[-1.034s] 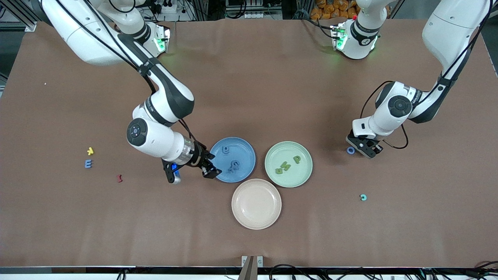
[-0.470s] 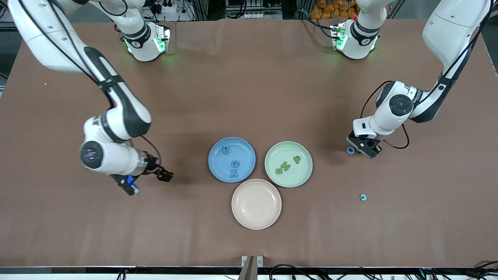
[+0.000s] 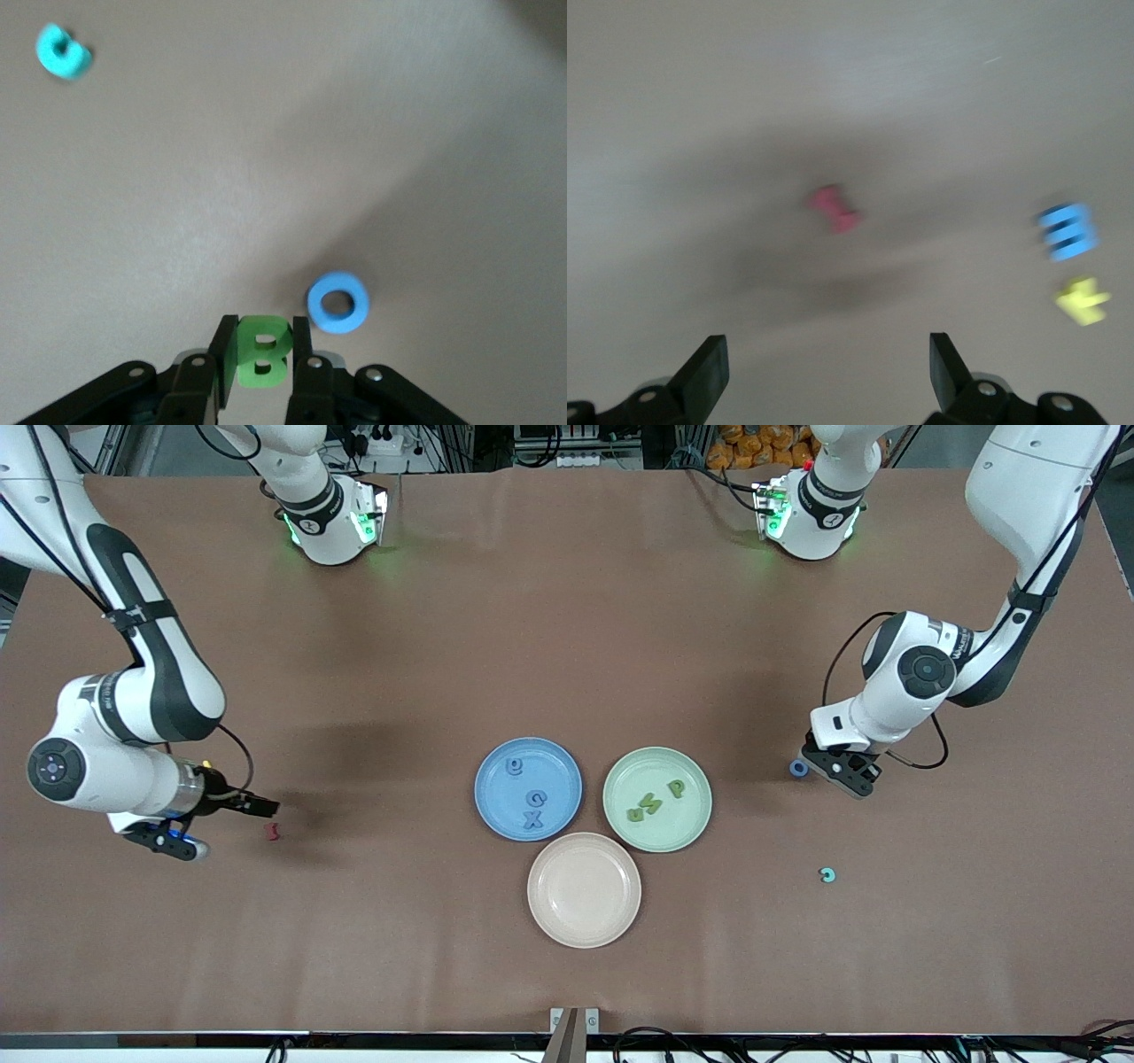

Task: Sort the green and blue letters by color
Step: 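Place the B on the green plate while the right gripper grasps the m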

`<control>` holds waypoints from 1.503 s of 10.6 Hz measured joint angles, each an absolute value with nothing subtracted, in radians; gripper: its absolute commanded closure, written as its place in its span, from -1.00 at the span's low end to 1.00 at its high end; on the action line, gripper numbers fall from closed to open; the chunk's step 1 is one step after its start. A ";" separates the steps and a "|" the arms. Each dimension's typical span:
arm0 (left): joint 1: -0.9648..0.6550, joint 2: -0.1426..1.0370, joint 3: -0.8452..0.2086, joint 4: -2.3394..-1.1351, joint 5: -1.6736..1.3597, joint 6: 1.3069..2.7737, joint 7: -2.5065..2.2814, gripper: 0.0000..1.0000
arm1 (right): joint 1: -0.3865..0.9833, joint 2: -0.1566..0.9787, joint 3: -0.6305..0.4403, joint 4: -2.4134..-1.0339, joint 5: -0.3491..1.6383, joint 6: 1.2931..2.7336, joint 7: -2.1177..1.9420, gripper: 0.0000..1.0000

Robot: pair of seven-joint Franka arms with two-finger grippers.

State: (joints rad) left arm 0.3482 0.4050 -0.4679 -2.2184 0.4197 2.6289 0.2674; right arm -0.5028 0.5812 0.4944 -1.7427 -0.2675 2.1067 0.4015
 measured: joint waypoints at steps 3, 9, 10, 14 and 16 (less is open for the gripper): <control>0.213 0.374 -0.470 -2.080 0.254 2.443 0.170 1.00 | -0.585 0.584 0.493 -1.831 -0.418 2.206 0.255 -1.00; -0.102 0.477 -0.342 -1.870 0.204 2.399 -0.267 1.00 | -0.745 0.586 0.494 -2.003 -0.496 2.489 -0.121 -1.00; -0.154 0.506 -0.315 -1.834 0.191 2.399 -0.326 1.00 | -0.743 0.586 0.491 -2.001 -0.511 2.492 -0.120 -1.00; -0.277 0.573 -0.255 -1.743 0.095 2.399 -0.479 -0.99 | -0.745 0.632 0.445 -1.955 -0.573 2.504 -0.120 -1.00; -0.276 0.581 -0.246 -1.727 0.082 2.399 -0.502 -1.00 | -0.741 0.648 0.447 -1.943 -0.573 2.505 -0.086 -0.98</control>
State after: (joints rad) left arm -0.2760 0.5807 -0.2461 -1.7271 0.0816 2.3989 -0.5023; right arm -0.7405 0.6484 0.4467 -1.9434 -0.5730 2.5050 -0.0859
